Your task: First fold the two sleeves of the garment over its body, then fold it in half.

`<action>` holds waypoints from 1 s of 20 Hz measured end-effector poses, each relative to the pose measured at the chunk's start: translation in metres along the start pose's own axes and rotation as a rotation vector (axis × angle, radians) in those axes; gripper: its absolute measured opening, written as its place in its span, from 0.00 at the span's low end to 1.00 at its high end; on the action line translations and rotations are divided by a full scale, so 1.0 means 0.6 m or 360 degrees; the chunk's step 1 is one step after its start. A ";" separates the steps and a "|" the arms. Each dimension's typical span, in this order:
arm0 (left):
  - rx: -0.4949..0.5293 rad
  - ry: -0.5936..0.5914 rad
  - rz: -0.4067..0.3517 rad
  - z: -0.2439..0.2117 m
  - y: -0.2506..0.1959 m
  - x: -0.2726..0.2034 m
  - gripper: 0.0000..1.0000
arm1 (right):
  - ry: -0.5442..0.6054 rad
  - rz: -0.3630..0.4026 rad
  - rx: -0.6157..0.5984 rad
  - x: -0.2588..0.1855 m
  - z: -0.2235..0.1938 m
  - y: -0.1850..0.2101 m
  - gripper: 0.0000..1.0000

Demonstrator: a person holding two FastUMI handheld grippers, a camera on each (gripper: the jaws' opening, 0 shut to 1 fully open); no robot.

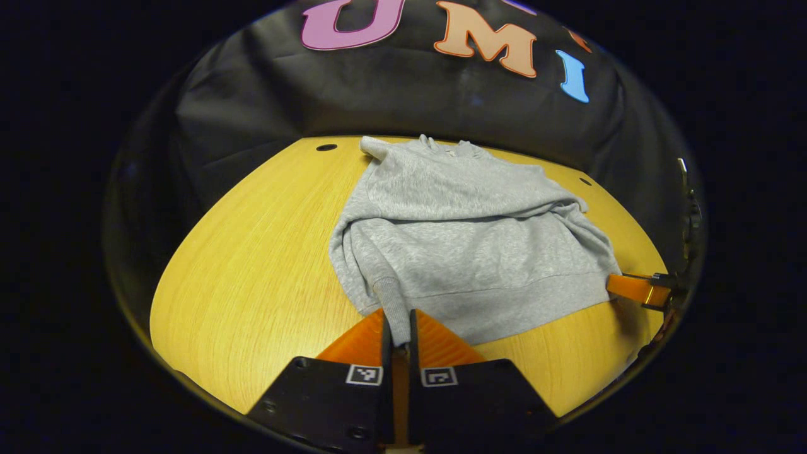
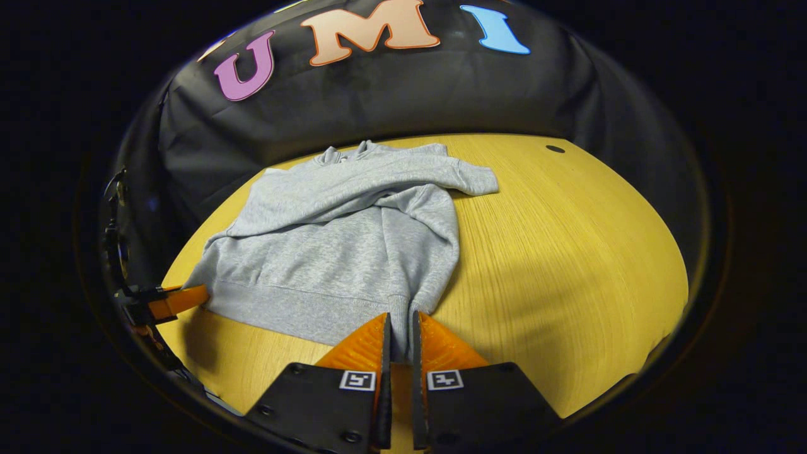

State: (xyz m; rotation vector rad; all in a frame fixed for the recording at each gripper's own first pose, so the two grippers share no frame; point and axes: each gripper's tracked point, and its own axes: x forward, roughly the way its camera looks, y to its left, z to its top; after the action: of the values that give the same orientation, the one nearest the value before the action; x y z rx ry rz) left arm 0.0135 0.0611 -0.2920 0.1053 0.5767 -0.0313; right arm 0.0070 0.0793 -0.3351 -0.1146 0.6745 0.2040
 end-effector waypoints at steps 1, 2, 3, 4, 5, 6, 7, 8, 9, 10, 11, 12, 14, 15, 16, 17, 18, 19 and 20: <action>0.0013 0.0012 0.0015 -0.002 0.001 0.001 0.00 | 0.0012 0.0002 -0.0010 -0.001 0.000 0.001 0.11; 0.0031 0.0018 0.0021 -0.001 0.001 0.001 0.00 | 0.0010 -0.0006 -0.0017 -0.002 0.002 0.000 0.11; 0.0039 0.0023 0.0023 -0.001 0.001 0.002 0.00 | 0.0018 -0.0008 -0.0031 -0.005 0.001 0.001 0.05; 0.0034 0.0034 0.0023 0.000 0.000 0.001 0.00 | 0.0020 -0.0006 -0.0040 -0.007 0.001 0.001 0.05; 0.0027 0.0043 0.0017 0.000 -0.002 0.001 0.00 | 0.0028 -0.0001 -0.0039 -0.008 0.003 0.002 0.05; 0.0015 0.0048 0.0010 0.003 -0.002 0.001 0.00 | 0.0035 0.0008 -0.0029 -0.009 0.004 0.001 0.05; 0.0008 0.0057 0.0003 0.004 -0.004 0.000 0.00 | 0.0040 0.0020 -0.0009 -0.013 0.010 0.001 0.05; 0.0005 0.0050 0.0000 0.011 -0.005 -0.004 0.00 | 0.0033 0.0030 0.0009 -0.015 0.015 0.002 0.05; 0.0004 0.0028 -0.0008 0.017 -0.005 -0.005 0.00 | 0.0021 0.0040 0.0023 -0.019 0.024 0.003 0.05; 0.0000 0.0014 -0.0011 0.025 -0.008 -0.008 0.00 | 0.0009 0.0052 0.0035 -0.023 0.033 0.004 0.05; -0.0012 -0.0004 -0.0014 0.034 -0.010 -0.009 0.00 | -0.0005 0.0063 0.0040 -0.025 0.043 0.007 0.05; -0.0029 -0.0025 -0.0021 0.048 -0.013 -0.012 0.00 | -0.0015 0.0088 0.0042 -0.027 0.053 0.012 0.05; -0.0054 -0.0066 -0.0033 0.076 -0.015 -0.016 0.00 | -0.0044 0.0115 0.0046 -0.028 0.080 0.018 0.03; -0.0058 -0.0091 -0.0040 0.093 -0.015 -0.020 0.00 | -0.0064 0.0129 0.0053 -0.028 0.097 0.021 0.03; -0.0062 -0.0121 -0.0045 0.114 -0.017 -0.021 0.00 | -0.0089 0.0143 0.0065 -0.028 0.113 0.025 0.03; -0.0067 -0.0147 -0.0054 0.136 -0.020 -0.014 0.00 | -0.0112 0.0153 0.0078 -0.025 0.132 0.026 0.03; -0.0075 -0.0170 -0.0063 0.157 -0.021 -0.009 0.00 | -0.0141 0.0156 0.0089 -0.023 0.149 0.027 0.03; -0.0081 -0.0190 -0.0067 0.174 -0.020 -0.004 0.00 | -0.0162 0.0158 0.0094 -0.019 0.166 0.028 0.03; -0.0071 -0.0208 -0.0065 0.193 -0.019 0.001 0.00 | -0.0183 0.0160 0.0096 -0.014 0.182 0.028 0.03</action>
State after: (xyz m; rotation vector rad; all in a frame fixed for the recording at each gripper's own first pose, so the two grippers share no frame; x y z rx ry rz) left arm 0.0763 0.0372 -0.1967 0.0476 0.4485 -0.0647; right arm 0.0633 0.1129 -0.2456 -0.0111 0.5719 0.2843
